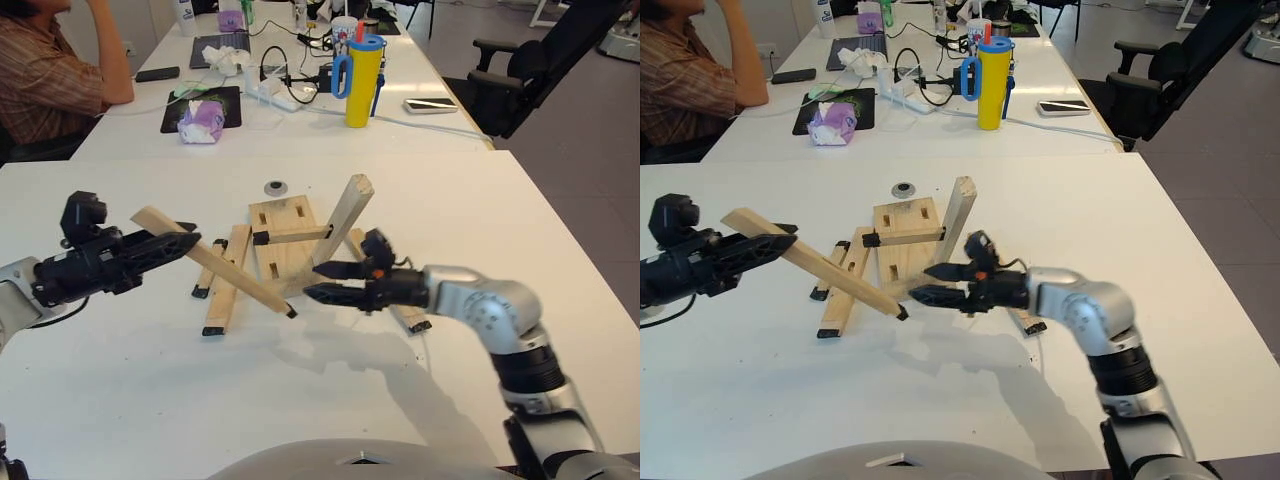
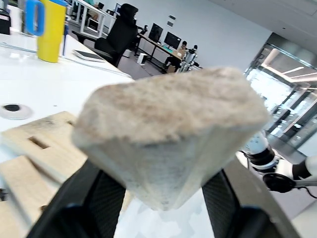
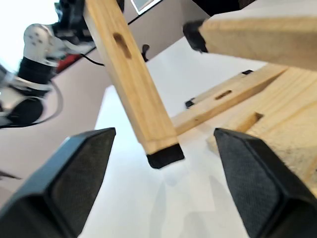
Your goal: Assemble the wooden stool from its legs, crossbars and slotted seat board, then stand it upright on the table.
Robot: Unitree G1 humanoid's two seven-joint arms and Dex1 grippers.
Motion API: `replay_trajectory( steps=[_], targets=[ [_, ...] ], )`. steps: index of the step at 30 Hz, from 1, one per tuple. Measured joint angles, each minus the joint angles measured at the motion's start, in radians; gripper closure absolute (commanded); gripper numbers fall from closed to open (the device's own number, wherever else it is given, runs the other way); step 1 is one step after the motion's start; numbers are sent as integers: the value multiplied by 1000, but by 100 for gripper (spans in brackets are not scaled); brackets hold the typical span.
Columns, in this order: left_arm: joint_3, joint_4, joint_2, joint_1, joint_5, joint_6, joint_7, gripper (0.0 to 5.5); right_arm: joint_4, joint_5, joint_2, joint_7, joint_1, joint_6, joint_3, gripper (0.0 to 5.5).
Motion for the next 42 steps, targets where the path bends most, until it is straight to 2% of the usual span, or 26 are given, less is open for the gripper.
replay_trajectory(
  steps=[4, 6, 9, 13, 17, 27, 32, 37, 42],
  targets=[
    [2, 48, 2, -39, 65, -61, -28, 344, 79, -109, 140, -128, 5, -78, 50, 182],
    [-22, 54, -5, -89, 107, -103, -29, 344, 158, -165, 222, -229, -7, -103, 51, 182],
    [-60, 69, -37, -128, 158, -149, -28, 344, 224, -238, 278, -361, -14, -124, 21, 182],
    [-108, 69, -116, -157, 206, -209, -6, 344, 245, -289, 273, -408, -18, -122, -13, 182],
    [-178, 57, -179, -160, 276, -260, 9, 344, 237, -331, 232, -359, -36, -106, 38, 182],
    [-290, 142, -217, -251, 414, -381, -43, 344, 171, -391, 188, -326, -23, -69, 114, 182],
    [-323, 164, -206, -281, 455, -425, -91, 344, 178, -426, 179, -314, -32, -69, 137, 182],
    [-383, 198, -137, -341, 518, -454, -185, 344, 183, -448, 179, -306, -34, -69, 149, 182],
    [-483, 229, -115, -464, 600, -473, -252, 344, 191, -465, 187, -303, -35, -75, 148, 182]
  ],
)
